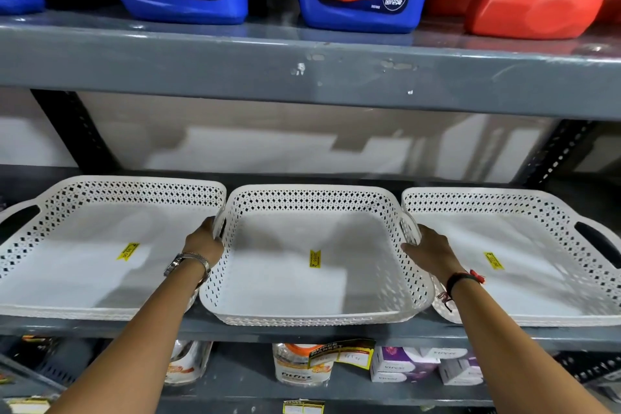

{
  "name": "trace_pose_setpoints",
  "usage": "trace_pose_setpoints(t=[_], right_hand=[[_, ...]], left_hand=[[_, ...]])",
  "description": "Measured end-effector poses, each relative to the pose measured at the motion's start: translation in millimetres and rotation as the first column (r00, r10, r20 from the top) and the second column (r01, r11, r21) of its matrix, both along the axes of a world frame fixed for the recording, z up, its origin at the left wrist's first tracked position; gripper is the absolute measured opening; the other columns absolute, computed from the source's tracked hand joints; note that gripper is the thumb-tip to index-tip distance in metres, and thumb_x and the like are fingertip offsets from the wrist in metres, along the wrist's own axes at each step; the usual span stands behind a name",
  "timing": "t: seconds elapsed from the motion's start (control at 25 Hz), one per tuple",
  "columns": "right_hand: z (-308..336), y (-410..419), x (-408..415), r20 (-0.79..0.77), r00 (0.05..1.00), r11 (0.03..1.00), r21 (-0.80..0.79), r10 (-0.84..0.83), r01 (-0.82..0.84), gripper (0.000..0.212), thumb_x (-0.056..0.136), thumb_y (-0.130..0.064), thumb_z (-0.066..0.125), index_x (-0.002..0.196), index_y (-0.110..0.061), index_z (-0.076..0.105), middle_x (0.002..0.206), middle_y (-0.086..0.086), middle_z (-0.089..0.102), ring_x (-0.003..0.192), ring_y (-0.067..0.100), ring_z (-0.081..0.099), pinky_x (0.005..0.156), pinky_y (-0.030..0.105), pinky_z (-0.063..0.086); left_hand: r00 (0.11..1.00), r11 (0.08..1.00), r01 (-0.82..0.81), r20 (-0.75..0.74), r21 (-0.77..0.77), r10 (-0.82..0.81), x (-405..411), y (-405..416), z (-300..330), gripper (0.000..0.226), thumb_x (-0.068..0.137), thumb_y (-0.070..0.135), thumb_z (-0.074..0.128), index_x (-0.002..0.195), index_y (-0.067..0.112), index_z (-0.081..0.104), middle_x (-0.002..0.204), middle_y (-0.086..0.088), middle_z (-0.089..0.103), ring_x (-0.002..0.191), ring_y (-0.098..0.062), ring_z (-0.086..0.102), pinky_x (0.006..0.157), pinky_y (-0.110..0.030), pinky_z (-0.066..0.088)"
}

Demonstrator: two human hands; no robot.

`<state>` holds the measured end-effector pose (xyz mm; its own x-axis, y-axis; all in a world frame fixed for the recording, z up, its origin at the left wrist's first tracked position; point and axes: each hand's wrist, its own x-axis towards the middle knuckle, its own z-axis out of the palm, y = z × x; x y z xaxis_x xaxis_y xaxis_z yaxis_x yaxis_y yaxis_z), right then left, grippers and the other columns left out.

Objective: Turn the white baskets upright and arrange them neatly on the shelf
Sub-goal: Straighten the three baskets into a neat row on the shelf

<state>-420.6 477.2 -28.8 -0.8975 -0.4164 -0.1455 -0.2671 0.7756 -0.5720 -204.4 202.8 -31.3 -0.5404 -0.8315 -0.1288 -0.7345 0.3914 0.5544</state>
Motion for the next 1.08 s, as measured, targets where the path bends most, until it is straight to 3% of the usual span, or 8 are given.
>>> trace_pose_setpoints(t=[0.28,0.6,0.84,1.0,1.08], right_hand=[[-2.7,-2.8,6.4,0.004,0.996,0.996,-0.03,-0.086,0.086,0.035,0.088,-0.012,0.048,0.121,-0.003,0.052,0.115,0.021,0.063,0.103,0.036,0.058,0.074,0.03,0.043],[-1.5,-2.0,8.7,0.021,0.995,0.994,-0.039,-0.099,0.1,0.036,0.087,-0.012,0.05,0.122,-0.003,0.053,0.115,0.021,0.064,0.103,0.036,0.058,0.081,0.034,0.046],[1.1,-0.7,10.7,0.046,0.992,0.99,-0.073,-0.115,0.118,0.034,0.085,-0.012,0.052,0.118,-0.004,0.055,0.092,0.01,0.058,0.078,0.027,0.053,0.067,0.028,0.043],[4.1,1.0,12.4,0.05,0.993,0.992,-0.064,-0.104,0.107,0.035,0.085,-0.014,0.053,0.119,-0.005,0.055,0.09,0.007,0.056,0.077,0.026,0.053,0.066,0.028,0.042],[3.9,1.0,11.5,0.062,0.992,0.991,-0.068,-0.107,0.111,0.034,0.085,-0.016,0.053,0.118,-0.005,0.055,0.089,0.008,0.056,0.072,0.024,0.052,0.066,0.027,0.041]], left_hand=[[1.0,0.999,-0.001,-0.013,-0.048,0.0,-0.2,0.5,0.3,0.045,0.095,0.008,0.039,0.14,0.008,0.036,0.128,-0.025,0.056,0.114,-0.043,0.054,0.092,-0.039,0.046],[1.0,1.0,-0.003,-0.029,-0.022,0.002,-1.1,-0.6,0.3,0.047,0.095,0.01,0.039,0.141,0.013,0.037,0.125,-0.024,0.059,0.109,-0.042,0.058,0.09,-0.039,0.048],[0.999,0.998,-0.028,-0.036,0.06,0.03,-0.3,3.9,7.7,0.048,0.091,0.013,0.047,0.138,0.01,0.039,0.126,-0.023,0.058,0.11,-0.041,0.058,0.087,-0.038,0.048],[0.997,0.99,-0.04,-0.057,0.136,0.048,2.0,5.5,10.9,0.044,0.089,0.015,0.05,0.131,0.006,0.043,0.12,-0.023,0.06,0.088,-0.034,0.056,0.067,-0.031,0.042],[0.996,0.989,-0.05,-0.06,0.139,0.059,2.0,3.5,9.0,0.038,0.088,0.014,0.049,0.125,0.004,0.047,0.108,-0.022,0.061,0.079,-0.029,0.052,0.063,-0.029,0.039]])
